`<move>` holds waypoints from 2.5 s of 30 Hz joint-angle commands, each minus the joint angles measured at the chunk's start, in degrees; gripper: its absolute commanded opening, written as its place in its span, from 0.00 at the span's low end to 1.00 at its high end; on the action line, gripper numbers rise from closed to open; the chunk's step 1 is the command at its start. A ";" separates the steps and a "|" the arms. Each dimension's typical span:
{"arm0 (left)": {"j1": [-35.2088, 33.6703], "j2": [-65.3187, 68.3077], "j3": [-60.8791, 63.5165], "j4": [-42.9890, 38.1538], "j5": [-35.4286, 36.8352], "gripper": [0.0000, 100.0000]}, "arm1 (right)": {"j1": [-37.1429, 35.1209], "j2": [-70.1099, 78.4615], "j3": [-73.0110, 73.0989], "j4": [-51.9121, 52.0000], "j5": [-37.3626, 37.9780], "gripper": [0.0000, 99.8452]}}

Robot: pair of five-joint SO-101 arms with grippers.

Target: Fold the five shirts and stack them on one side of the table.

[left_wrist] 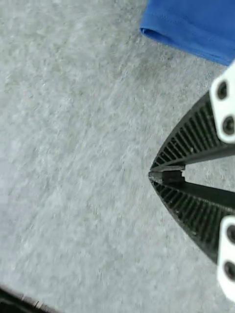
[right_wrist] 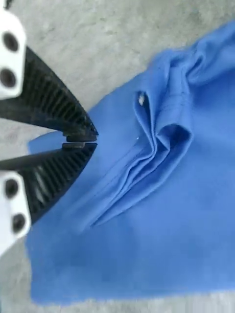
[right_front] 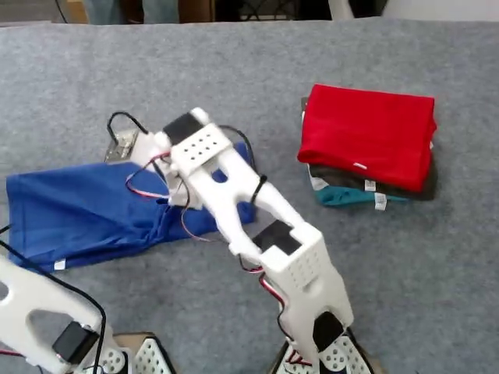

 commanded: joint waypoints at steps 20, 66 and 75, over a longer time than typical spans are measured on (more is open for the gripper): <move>-5.76 -13.10 -2.33 0.09 -0.62 0.03 | -3.08 6.46 -3.74 -15.21 -5.27 0.01; 3.12 -38.59 39.87 0.26 2.11 0.03 | 11.87 19.82 -55.96 11.60 -12.92 0.01; 9.01 -67.34 97.27 -10.11 1.93 0.03 | 16.62 17.01 -55.16 11.69 -12.92 0.01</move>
